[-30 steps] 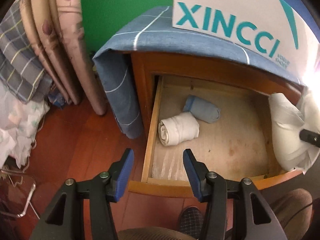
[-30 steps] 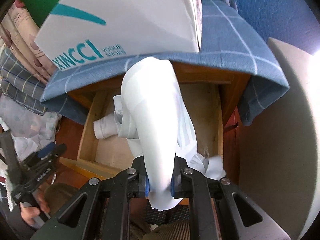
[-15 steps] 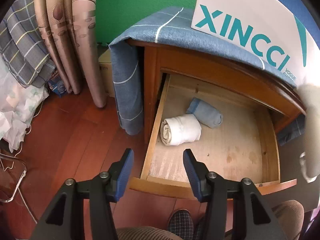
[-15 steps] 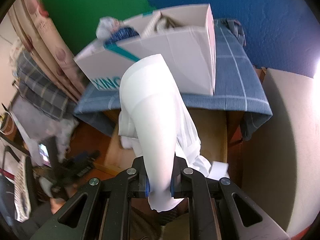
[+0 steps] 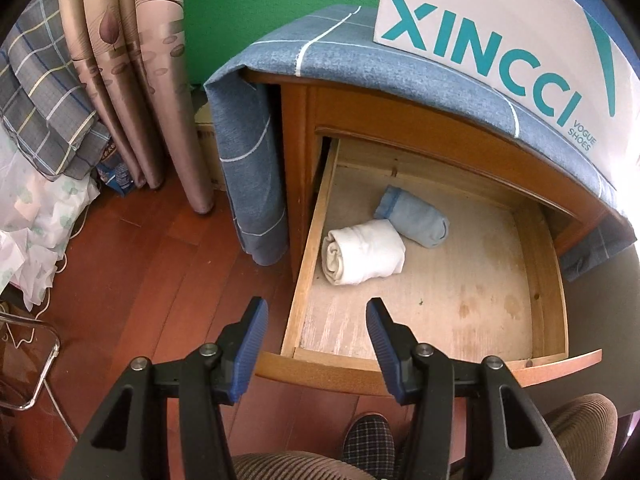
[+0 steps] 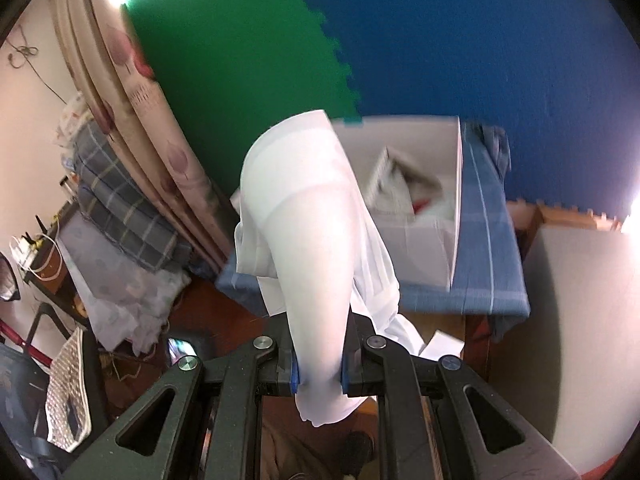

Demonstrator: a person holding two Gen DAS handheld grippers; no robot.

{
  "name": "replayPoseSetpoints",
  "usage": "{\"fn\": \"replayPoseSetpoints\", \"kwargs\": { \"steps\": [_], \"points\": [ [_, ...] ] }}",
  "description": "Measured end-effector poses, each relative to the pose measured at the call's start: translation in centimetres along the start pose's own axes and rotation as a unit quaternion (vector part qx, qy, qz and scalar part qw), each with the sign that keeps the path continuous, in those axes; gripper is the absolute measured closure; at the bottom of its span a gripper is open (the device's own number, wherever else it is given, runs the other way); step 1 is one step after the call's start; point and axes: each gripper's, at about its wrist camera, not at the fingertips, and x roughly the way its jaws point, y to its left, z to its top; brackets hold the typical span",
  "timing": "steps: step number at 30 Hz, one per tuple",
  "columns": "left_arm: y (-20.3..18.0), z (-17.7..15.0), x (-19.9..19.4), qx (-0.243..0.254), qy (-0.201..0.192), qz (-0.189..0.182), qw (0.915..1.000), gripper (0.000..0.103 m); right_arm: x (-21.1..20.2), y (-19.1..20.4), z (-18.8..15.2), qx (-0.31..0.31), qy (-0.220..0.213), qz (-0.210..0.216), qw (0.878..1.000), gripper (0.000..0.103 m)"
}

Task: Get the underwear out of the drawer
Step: 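Carry the white padded item into the box and open the right tool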

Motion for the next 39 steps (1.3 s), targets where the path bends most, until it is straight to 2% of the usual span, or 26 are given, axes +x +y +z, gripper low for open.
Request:
{"fn": "replayPoseSetpoints", "kwargs": {
  "steps": [9, 13, 17, 23, 30, 33, 39],
  "points": [
    [0.2, -0.1, -0.1, -0.002, -0.002, 0.003, 1.0, 0.051, -4.3, 3.7, 9.7, -0.036, -0.094, -0.006, 0.995, 0.09],
    [0.2, -0.2, -0.2, -0.001, -0.004, 0.001, 1.0, 0.051, -3.9, 4.8, 13.4, -0.05, -0.109, -0.025, 0.992, 0.09],
    [0.4, -0.1, 0.0, -0.005, -0.002, -0.002, 1.0, 0.051, -1.5, 4.6, 16.4, -0.048, -0.112, -0.048, 0.991, 0.09],
    [0.6, -0.1, 0.2, -0.006, -0.001, -0.004, 1.0, 0.051, 5.1, 2.8, 18.1, -0.039, -0.065, -0.086, 0.993, 0.09],
    [0.8, -0.1, 0.6, -0.016, 0.003, -0.011, 0.9998, 0.051, 15.5, -1.6, 15.5, -0.028, 0.043, -0.139, 0.989, 0.089],
    [1.1, 0.0, 0.8, -0.022, 0.006, -0.013, 0.9996, 0.051, 18.2, -3.1, 14.0, -0.025, 0.074, -0.151, 0.985, 0.089],
    [1.1, 0.0, 1.0, -0.025, 0.01, -0.017, 0.9995, 0.051, 21.2, -4.3, 12.5, -0.023, 0.113, -0.15, 0.982, 0.089]
  ]
}}
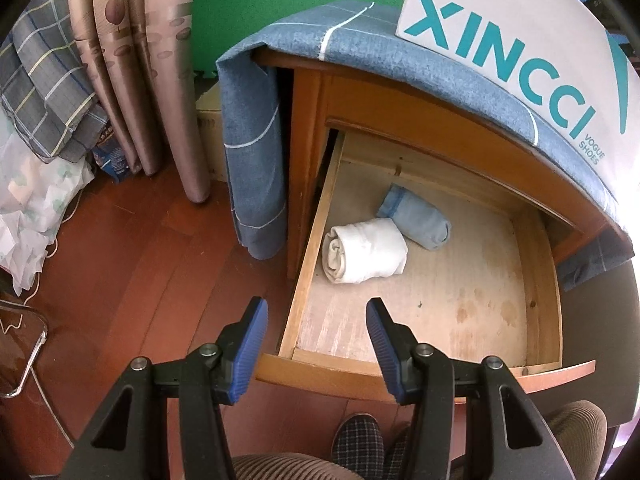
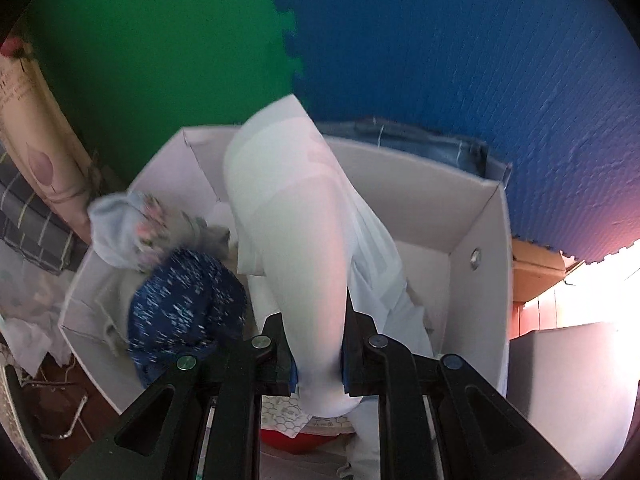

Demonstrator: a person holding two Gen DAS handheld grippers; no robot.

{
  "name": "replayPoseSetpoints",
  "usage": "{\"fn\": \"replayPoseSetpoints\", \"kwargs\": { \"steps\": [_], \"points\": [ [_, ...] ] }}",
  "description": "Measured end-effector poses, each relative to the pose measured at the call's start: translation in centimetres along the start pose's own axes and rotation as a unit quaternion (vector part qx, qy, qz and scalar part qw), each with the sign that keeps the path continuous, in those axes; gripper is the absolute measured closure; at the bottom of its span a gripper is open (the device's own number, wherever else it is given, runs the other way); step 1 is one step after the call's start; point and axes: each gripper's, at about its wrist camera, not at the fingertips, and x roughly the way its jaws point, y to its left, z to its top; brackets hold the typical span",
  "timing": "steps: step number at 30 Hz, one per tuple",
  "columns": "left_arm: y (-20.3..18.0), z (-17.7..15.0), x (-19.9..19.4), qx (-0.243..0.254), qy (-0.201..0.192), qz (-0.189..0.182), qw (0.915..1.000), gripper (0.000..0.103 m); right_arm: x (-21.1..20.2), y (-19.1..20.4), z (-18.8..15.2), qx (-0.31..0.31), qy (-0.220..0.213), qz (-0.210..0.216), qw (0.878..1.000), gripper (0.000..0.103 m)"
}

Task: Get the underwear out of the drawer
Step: 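Carry the white padded item into the box and open the right tool, then move the right tool down into the drawer onto the pale blue rolled sock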

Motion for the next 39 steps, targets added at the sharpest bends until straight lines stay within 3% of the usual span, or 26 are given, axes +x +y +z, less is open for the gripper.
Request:
{"fn": "replayPoseSetpoints", "kwargs": {
  "steps": [3, 10, 15, 28, 39],
  "points": [
    [-0.1, 0.0, 0.1, 0.001, 0.001, 0.0, 1.0, 0.051, 0.7, -0.1, -0.3, 0.002, 0.003, 0.008, 1.0, 0.086],
    [-0.1, 0.0, 0.4, -0.001, 0.004, -0.002, 1.0, 0.051, -1.2, 1.2, 0.0, -0.006, -0.029, 0.011, 1.0, 0.053],
    [0.0, 0.0, 0.3, -0.001, 0.005, -0.003, 1.0, 0.051, -3.0, 1.8, 0.1, -0.018, -0.043, 0.003, 0.999, 0.045],
    [0.2, 0.0, 0.2, -0.013, 0.004, -0.01, 0.9999, 0.051, -10.7, 1.8, -3.9, -0.058, -0.111, 0.052, 0.991, 0.044],
    [0.9, 0.2, -0.2, -0.037, -0.001, -0.018, 0.9991, 0.051, -12.3, 3.0, -11.9, -0.113, -0.103, 0.093, 0.984, 0.044]
  ]
}}
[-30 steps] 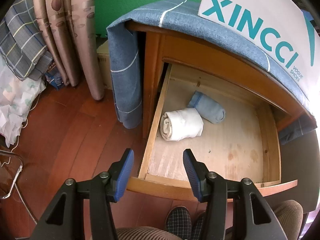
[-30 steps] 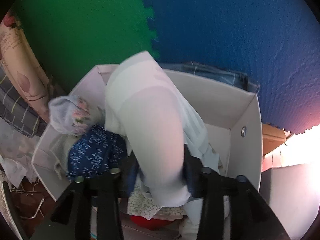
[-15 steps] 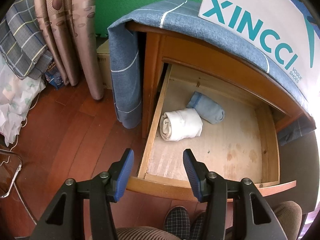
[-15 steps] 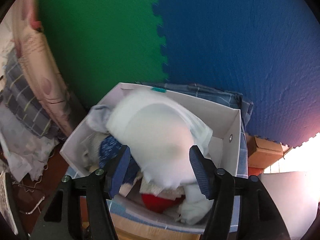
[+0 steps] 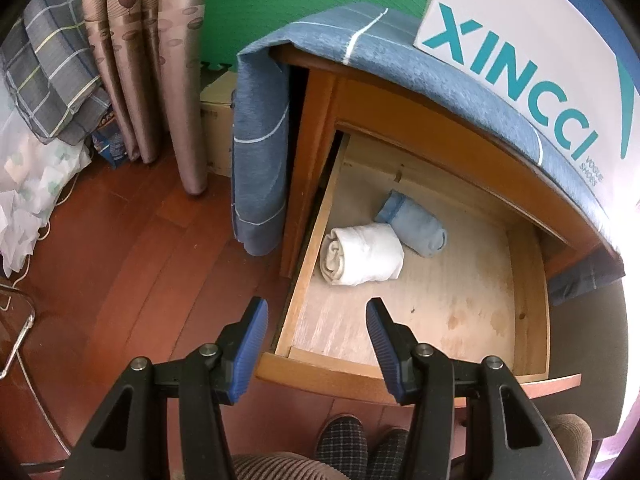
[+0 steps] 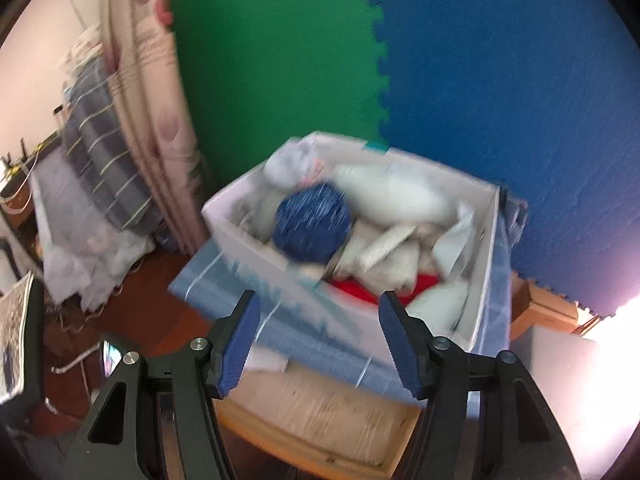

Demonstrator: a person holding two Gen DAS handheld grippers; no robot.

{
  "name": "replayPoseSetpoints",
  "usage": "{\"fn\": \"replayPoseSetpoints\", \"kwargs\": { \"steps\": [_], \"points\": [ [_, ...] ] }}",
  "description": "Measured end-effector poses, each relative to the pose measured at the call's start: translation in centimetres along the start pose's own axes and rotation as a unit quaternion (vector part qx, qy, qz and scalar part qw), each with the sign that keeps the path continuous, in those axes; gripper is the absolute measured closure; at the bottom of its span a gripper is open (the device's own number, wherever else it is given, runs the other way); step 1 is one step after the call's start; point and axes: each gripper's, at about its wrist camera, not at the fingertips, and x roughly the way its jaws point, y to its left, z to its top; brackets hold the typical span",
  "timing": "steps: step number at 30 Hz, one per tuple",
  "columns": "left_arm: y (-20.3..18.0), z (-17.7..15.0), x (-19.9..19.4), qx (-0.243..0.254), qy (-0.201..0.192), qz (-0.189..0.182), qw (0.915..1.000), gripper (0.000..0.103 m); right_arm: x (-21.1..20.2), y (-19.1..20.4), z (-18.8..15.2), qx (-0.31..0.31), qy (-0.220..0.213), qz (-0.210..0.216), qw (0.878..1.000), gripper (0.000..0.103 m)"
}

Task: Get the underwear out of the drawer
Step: 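Move the right tool down into the drawer onto the pale blue rolled sock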

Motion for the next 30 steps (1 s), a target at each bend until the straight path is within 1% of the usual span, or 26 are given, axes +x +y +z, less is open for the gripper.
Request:
{"fn": "replayPoseSetpoints", "kwargs": {
  "steps": [6, 8, 9, 11, 12, 16, 20, 21, 23, 26, 30],
  "points": [
    [0.9, 0.1, -0.5, -0.024, -0.009, -0.004, 0.9997, 0.051, 2.0, 2.6, -5.6, -0.066, 0.031, 0.021, 0.997, 0.046],
    [1.3, 0.1, -0.7, -0.035, -0.012, 0.0, 0.9993, 0.051, 3.6, 3.3, -7.1, -0.084, 0.052, 0.034, 0.995, 0.049],
    [1.5, 0.0, -0.8, -0.04, -0.014, 0.0, 0.9991, 0.051, 4.6, 3.7, -7.9, -0.095, 0.06, 0.035, 0.993, 0.053],
    [1.9, 0.0, -1.1, -0.05, -0.019, 0.0, 0.9985, 0.051, 6.4, 4.1, -9.0, -0.11, 0.075, 0.04, 0.99, 0.054],
    [2.0, 0.0, -1.2, -0.055, -0.021, 0.0, 0.9983, 0.051, 7.5, 4.4, -9.6, -0.121, 0.083, 0.043, 0.988, 0.058],
    [2.7, 0.1, -1.3, -0.069, -0.024, -0.005, 0.9973, 0.051, 11.3, 5.4, -11.3, -0.158, 0.107, 0.048, 0.98, 0.059],
    [3.0, 0.2, -1.4, -0.075, -0.026, -0.012, 0.9967, 0.051, 15.6, 5.8, -12.3, -0.196, 0.131, 0.042, 0.971, 0.06],
    [3.1, 0.2, -1.4, -0.077, -0.026, -0.015, 0.9966, 0.051, 16.8, 5.8, -12.4, -0.202, 0.137, 0.041, 0.969, 0.063],
    [3.3, 0.1, -1.4, -0.082, -0.026, -0.017, 0.9962, 0.051, 18.8, 5.8, -12.8, -0.22, 0.146, 0.033, 0.964, 0.063],
    [3.8, 0.2, -1.2, -0.092, -0.025, -0.022, 0.9953, 0.051, 21.7, 5.8, -13.5, -0.244, 0.161, 0.023, 0.956, 0.067],
    [4.3, 0.3, -1.0, -0.107, -0.024, -0.034, 0.9934, 0.051, 24.6, 6.5, -15.2, -0.292, 0.165, 0.005, 0.942, 0.068]
  ]
}}
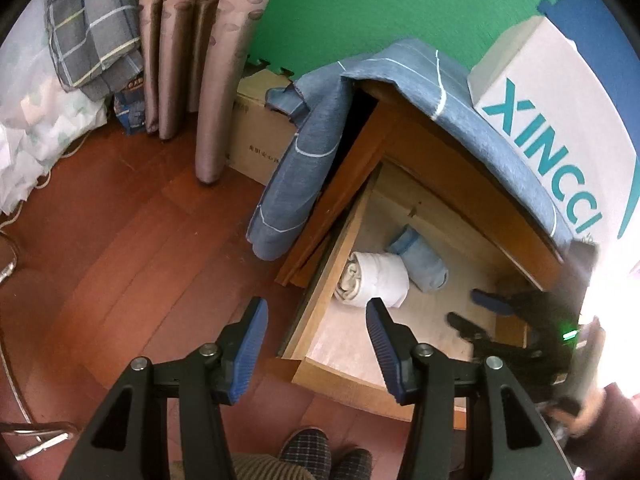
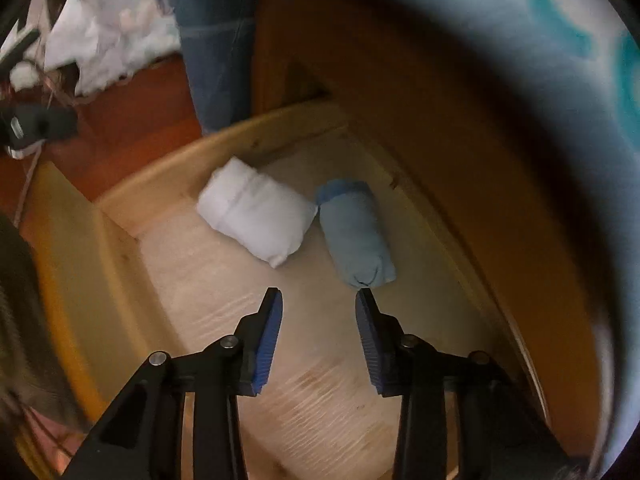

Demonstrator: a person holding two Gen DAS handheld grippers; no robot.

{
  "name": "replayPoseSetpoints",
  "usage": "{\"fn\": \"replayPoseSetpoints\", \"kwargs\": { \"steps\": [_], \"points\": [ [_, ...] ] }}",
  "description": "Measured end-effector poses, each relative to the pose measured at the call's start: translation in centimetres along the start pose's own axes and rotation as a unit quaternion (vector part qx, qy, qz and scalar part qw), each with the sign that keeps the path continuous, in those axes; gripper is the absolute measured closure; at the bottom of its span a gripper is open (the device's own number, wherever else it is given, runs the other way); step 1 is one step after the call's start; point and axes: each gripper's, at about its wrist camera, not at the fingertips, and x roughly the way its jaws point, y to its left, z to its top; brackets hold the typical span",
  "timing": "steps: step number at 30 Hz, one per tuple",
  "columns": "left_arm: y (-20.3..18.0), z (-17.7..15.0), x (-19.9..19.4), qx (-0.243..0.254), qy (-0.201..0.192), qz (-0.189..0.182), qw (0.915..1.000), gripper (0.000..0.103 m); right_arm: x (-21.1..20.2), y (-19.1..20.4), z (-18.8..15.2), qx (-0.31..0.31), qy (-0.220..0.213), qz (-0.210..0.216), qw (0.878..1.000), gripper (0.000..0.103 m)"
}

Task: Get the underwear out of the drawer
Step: 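Move the right tool down into the drawer onto the pale blue rolled sock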

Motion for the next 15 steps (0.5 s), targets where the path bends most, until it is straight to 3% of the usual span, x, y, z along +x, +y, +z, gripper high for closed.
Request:
{"fn": "replayPoseSetpoints", "kwargs": {
  "steps": [5, 8, 15],
  "points": [
    [0.1, 0.0, 0.1, -0.003, 0.0, -0.01, 0.9999, 0.051, 2.5, 1.0, 0.3, -0.058, -0.009, -0.055, 0.997, 0.071],
    [0.2, 0.0, 0.1, -0.008, 0.002, -0.013, 0.9999, 0.051, 4.0, 0.7, 0.8, -0.054, -0.005, -0.052, 0.997, 0.071],
    [0.1, 0.1, 0.3, -0.008, 0.003, -0.018, 0.9998, 0.051, 6.4, 2.3, 0.9, -0.116, -0.017, -0.108, 0.987, 0.071]
  ]
}}
